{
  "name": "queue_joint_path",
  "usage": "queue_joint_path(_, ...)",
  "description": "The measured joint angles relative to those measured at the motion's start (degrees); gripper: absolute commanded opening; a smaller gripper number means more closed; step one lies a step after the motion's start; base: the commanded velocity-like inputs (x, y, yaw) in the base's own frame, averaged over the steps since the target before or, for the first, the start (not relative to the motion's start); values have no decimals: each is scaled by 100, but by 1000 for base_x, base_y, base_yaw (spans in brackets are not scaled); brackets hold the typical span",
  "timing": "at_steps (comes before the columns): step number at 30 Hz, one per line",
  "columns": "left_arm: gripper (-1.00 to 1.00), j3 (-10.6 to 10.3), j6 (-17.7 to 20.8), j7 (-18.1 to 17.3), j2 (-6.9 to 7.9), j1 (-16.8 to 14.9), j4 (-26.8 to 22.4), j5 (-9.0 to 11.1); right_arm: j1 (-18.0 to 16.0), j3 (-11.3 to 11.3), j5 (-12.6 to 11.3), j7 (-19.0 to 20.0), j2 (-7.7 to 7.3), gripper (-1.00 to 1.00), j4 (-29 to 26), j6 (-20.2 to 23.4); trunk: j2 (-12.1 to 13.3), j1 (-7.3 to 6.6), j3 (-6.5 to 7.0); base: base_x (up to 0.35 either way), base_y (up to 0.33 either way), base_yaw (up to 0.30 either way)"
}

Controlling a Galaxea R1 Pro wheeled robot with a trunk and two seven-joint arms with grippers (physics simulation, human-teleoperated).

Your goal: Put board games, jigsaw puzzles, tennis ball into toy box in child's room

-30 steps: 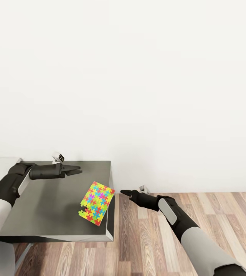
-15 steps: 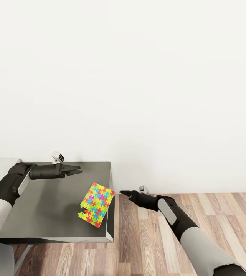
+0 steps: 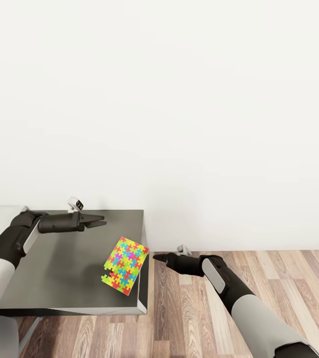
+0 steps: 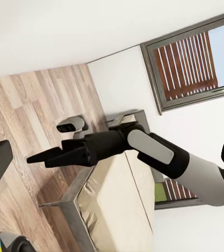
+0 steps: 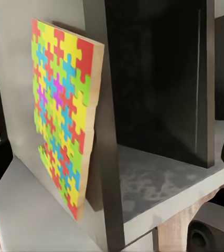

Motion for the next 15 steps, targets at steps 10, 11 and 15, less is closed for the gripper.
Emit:
queue_joint_path(10,100,0,-5,0,2,13,0,0,0,-25,97,23,-6,100,-18,-8,0,0,0,0,0,0)
queue_joint_path(11,100,0,-5,0,2,13,0,0,0,-27,98,24,-7,100,-18,-8,0,0,0,0,0,0)
queue_joint_path(15,100,0,-6,0,2,13,0,0,0,-27,103,20,-3,100,-19,-9,0,0,0,0,0,1)
